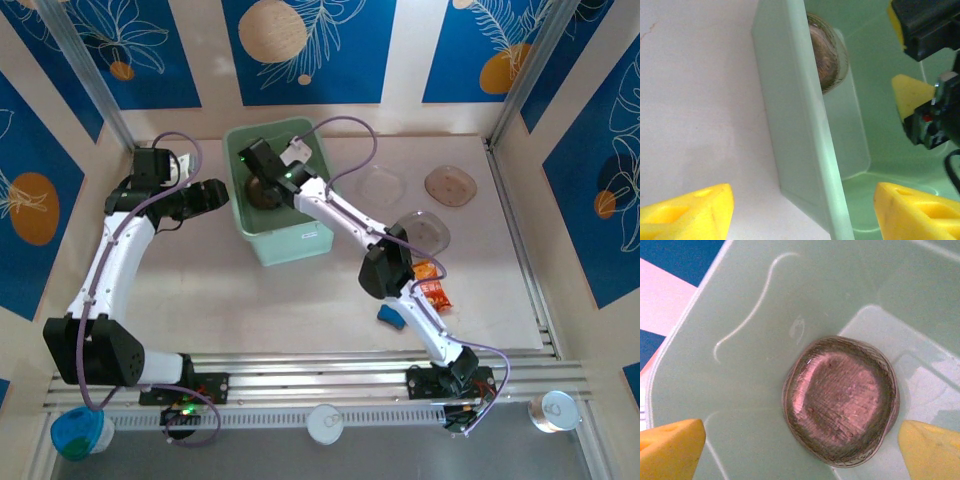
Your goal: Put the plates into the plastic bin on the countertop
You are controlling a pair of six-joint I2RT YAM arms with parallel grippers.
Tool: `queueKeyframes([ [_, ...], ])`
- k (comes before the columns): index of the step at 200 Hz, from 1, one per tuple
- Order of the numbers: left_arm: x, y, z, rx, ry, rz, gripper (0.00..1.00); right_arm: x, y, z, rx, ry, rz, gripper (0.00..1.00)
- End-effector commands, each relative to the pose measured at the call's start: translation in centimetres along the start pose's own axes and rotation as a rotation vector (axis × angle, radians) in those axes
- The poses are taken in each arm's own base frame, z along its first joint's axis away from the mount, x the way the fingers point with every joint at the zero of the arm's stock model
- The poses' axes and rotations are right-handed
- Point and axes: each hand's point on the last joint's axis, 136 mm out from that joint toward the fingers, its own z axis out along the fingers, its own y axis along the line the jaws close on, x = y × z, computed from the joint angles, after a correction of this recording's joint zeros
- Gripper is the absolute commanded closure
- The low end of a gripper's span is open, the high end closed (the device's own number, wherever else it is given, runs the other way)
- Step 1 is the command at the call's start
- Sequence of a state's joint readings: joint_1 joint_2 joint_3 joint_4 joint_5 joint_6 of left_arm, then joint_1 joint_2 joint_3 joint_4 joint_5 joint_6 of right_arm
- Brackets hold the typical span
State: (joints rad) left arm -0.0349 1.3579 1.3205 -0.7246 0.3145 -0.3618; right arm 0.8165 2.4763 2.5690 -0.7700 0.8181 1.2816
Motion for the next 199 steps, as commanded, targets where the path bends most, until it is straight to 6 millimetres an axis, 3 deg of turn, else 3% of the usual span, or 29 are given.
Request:
queueKeyframes([
  [1, -0.1, -0.4, 1.0, 0.031, 0.008, -0.016, 0.26, -2.9, 1.2, -2.5, -0.071, 0.070, -0.163, 0.01],
  [30, -0.2, -1.0, 3.1, 0.039, 0.040, -0.007, 0.27, -5.1, 2.1, -4.4, -0.177, 0.142, -0.314, 0.01],
  [72, -0.6, -1.7, 5.7, 0.054, 0.081, 0.013, 0.27, -10.2, 0.5, -6.6, -0.224, 0.152, -0.349, 0.21],
  [136, -0.1, -2.8, 9.3, 0.058, 0.171, 0.052, 0.31, -15.2, -3.5, -5.7, -0.261, 0.231, -0.425, 0.45],
  [157, 0.9, -2.7, 10.2, 0.050, 0.215, 0.044, 0.37, -15.7, -3.6, -5.7, -0.305, 0.249, -0.462, 0.48],
  [199, 3.2, -2.5, 10.7, 0.035, 0.276, 0.029, 0.57, -13.7, -3.4, -5.5, -0.338, 0.307, -0.561, 0.46],
])
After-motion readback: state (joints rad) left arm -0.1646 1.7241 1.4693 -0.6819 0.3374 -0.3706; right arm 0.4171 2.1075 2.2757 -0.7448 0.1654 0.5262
